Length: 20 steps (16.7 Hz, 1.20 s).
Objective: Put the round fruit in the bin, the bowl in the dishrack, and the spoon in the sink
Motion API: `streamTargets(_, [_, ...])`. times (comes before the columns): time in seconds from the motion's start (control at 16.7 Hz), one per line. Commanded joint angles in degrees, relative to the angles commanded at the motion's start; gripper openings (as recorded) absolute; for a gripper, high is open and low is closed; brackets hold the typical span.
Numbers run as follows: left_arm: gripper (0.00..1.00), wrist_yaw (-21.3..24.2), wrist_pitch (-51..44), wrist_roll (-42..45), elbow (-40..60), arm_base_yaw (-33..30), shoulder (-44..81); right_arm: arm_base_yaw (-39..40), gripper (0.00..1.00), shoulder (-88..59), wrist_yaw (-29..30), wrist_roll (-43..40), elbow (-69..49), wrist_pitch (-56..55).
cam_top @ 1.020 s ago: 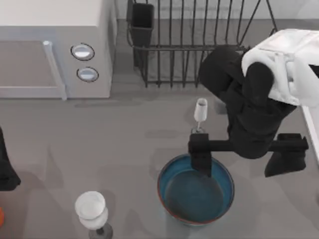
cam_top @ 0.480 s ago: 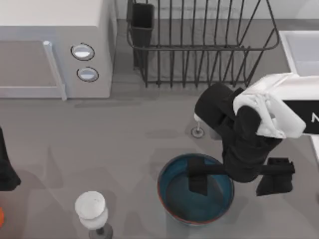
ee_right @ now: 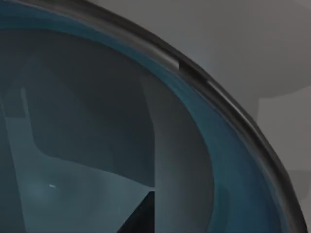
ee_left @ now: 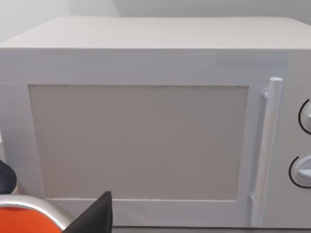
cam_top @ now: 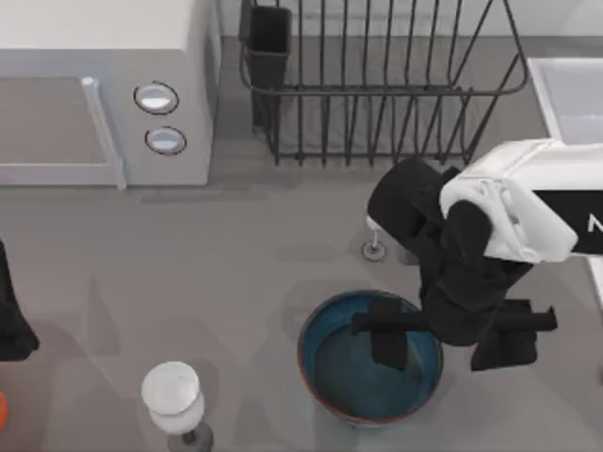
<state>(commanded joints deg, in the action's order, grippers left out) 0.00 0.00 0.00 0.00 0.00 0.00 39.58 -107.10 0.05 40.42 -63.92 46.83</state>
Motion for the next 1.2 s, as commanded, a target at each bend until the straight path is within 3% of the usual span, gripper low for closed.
streamTargets(0.42, [1.0,0.0,0.0,0.0,0.0,0.0,0.0,0.0,0.02,0.0,0.0,0.0,0.0,0.0])
streamTargets(1.2, [1.0,0.0,0.0,0.0,0.0,0.0,0.0,0.2,0.0,1.2,0.1,-0.1,-3.6,4.4])
